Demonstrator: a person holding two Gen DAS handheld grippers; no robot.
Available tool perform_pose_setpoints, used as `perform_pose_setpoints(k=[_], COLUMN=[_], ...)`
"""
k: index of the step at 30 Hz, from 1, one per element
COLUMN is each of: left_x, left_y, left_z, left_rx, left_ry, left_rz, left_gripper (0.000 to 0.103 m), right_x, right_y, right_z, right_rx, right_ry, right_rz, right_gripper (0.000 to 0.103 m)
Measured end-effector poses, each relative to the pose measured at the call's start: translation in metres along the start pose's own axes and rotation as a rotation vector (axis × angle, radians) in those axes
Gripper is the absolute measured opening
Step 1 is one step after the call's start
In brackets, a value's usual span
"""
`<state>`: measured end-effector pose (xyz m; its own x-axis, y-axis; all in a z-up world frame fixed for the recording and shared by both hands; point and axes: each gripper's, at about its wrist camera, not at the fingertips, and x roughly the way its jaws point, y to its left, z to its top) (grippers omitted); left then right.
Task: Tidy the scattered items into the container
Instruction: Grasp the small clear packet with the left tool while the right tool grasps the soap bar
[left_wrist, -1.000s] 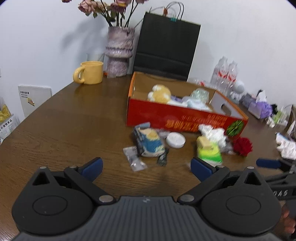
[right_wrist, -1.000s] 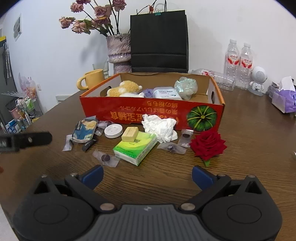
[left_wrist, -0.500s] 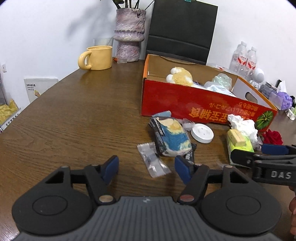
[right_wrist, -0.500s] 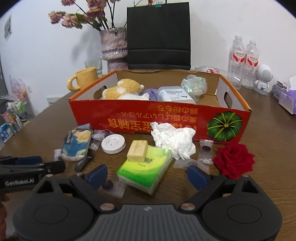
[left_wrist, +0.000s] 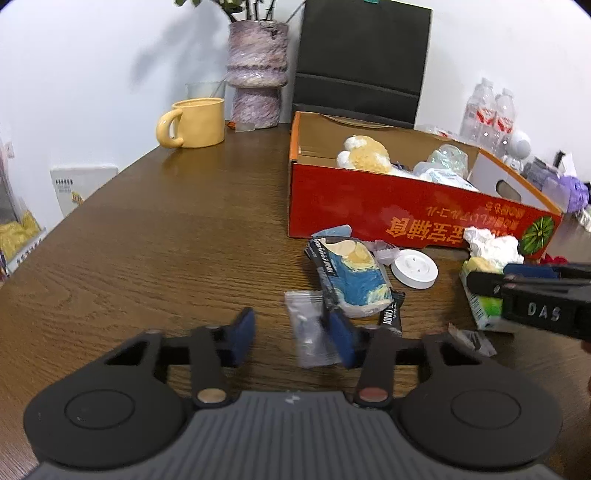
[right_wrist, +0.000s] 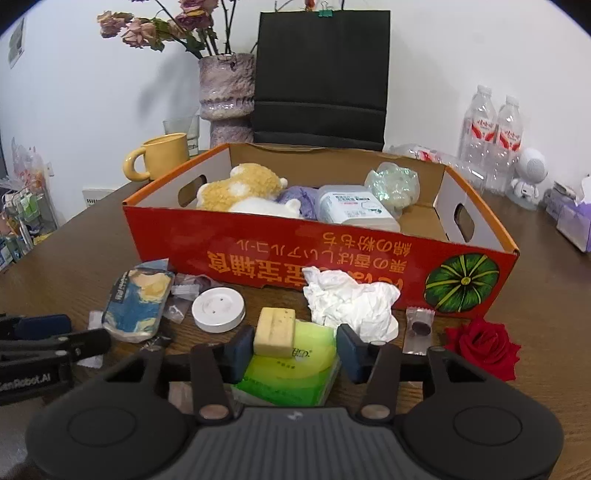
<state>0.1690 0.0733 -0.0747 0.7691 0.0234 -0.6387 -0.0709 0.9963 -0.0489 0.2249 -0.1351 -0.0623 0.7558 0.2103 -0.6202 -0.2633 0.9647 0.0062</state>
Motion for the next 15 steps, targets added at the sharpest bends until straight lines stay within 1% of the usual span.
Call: perform_pose_setpoints(k=[1,2,3,9,15], left_x=[0.000,-0.001,-0.001,-0.009,-0.030], left_y=[-0.001,-0.002,-0.003,-0.002,-0.003], left_z=[0.000,0.000,-0.001,-0.004,-0.001], left_rx=[0.011,0.018,0.019,0.000,-0.001], left_ry=[0.000,0.001,0.001,-0.008,-0.055], left_rz=[-0.001,-0.007,-0.014,-0.030,-0.040], left_gripper=[0.030,0.021,0.020,0.019,0.019], right_x=[-0.002,-0.004,-0.006,-0.017,-0.036], right_y=[0.000,0.000,0.000,-0.009,-0.020], right_z=[0.000,0.000,0.000,-0.004,-0.006], right_rx=[-0.004,-0.008,-0.011,0.018,0.047], right_ry=[-0.008,-0.016,-0.022,-0.037,-0.079], right_rz=[0.006,0.008,0.006,0.020,0.044], right_gripper=[0.040,0.033,0.022,0.021,0.021])
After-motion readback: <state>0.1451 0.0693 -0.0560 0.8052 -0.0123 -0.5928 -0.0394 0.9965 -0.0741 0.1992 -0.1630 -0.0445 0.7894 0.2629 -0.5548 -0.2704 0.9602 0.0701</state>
